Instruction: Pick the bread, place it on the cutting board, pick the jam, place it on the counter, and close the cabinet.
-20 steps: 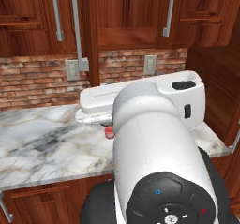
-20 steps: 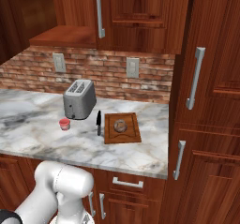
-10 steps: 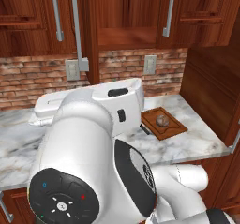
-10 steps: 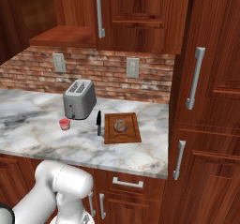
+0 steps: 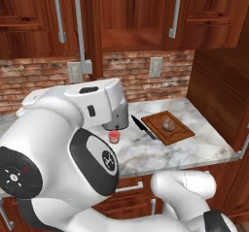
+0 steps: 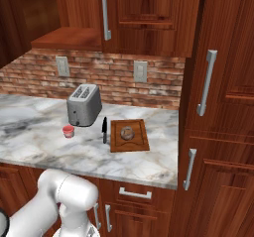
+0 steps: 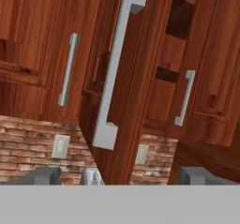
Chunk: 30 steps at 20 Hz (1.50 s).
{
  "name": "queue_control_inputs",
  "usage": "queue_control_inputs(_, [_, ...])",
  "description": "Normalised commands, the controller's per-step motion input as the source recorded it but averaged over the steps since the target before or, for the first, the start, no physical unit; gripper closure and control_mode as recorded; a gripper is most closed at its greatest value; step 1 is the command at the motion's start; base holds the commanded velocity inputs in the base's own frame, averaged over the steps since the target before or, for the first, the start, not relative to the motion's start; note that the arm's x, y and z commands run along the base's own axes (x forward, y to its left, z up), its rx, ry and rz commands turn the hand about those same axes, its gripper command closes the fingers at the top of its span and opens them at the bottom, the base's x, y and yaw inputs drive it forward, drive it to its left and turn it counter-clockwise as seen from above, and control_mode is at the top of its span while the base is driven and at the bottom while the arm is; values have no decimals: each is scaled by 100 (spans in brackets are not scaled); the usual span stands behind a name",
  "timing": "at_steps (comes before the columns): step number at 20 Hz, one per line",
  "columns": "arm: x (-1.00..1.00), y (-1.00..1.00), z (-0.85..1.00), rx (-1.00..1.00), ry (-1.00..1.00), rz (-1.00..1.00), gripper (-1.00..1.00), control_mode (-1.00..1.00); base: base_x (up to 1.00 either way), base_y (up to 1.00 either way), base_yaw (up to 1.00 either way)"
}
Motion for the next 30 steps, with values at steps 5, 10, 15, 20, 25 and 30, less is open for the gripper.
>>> queue_control_inputs(5, [36,21,-3,0,-6,-14,-100,-100,0,0,0])
queue_control_inputs(10, [18,32,-1,-1,-5,-17,-100,-100,0,0,0])
queue_control_inputs(15, [27,15,-17,0,-2,-15,-100,-100,0,0,0])
queue_control_inputs(20, [25,2,-6,0,-1,-13,-100,-100,0,0,0])
queue_control_inputs(25, [26,0,0,0,-6,-13,-100,-100,0,0,0])
queue_control_inputs(30, [4,0,0,0,-6,-13,-100,-100,0,0,0])
